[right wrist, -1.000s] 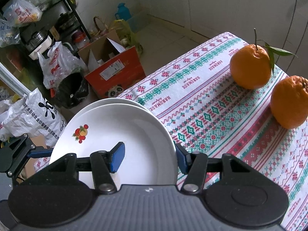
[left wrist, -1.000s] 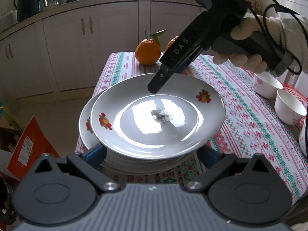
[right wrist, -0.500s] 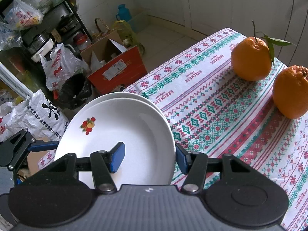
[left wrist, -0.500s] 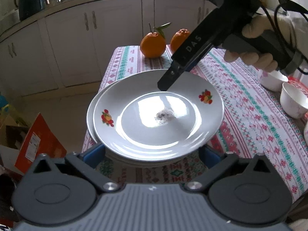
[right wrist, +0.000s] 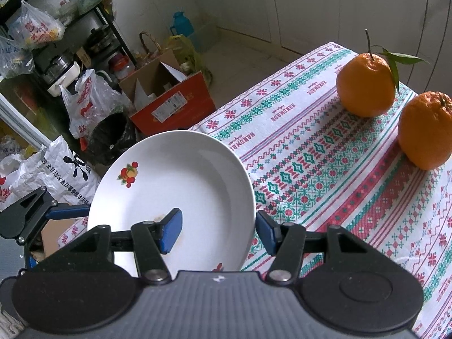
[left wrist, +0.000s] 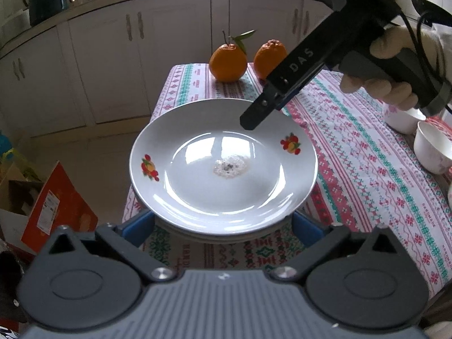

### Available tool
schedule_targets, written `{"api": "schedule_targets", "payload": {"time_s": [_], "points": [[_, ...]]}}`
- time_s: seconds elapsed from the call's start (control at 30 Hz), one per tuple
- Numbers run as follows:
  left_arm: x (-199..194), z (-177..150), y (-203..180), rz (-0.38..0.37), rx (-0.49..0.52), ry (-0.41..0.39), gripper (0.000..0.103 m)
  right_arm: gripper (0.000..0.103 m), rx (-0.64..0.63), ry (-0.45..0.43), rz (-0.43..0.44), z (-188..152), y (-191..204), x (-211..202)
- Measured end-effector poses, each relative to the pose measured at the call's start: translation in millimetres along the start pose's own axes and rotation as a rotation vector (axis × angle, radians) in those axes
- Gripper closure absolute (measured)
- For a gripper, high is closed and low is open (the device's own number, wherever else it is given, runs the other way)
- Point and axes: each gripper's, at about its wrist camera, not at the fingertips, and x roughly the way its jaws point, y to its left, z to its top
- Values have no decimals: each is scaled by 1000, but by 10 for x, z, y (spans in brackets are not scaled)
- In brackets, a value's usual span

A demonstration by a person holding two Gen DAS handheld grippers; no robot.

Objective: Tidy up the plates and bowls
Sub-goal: 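Carry the stained plate onto the plate stack and open the right tool, then move the right tool to the rim of a white bowl by the red box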

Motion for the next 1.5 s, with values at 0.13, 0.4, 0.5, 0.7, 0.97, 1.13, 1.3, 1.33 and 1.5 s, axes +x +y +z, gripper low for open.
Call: {"api": "schedule_targets", "payload": {"time_s": [0.13, 0.4, 0.5, 0.7, 0.97, 1.13, 1.3, 1.33, 1.5], "points": [[-24, -10, 7, -14, -4, -1, 1, 35, -6, -14, -2, -16, 30, -53], [-148, -51, -55, -23, 29, -14, 1, 1, -78, -103, -74, -73, 291, -300], [-230, -33, -38, -19, 28, -34, 1, 0, -102, -141, -118, -131, 436, -418], [-408, 6, -33, -19, 48, -89, 1, 0, -142, -224, -225, -385, 774, -685], [-497, -35, -196, -55, 113, -119, 1, 0, -70, -324, -348, -828, 1049, -956], [-490, -95, -299, -96, 133, -121, 1, 0, 46, -372, -418, -1172, 1064, -1050], [-479, -131, -442, -137, 173, -128, 1, 0, 127, -393, -509, -1557, 1108, -1074], [-471, -134, -479, -147, 183, -128, 1, 0, 131, -395, -530, -1646, 1122, -1071], [-443, -136, -680, -213, 235, -135, 1, 0, 196, -411, -579, -2036, 1114, -1143]]}}
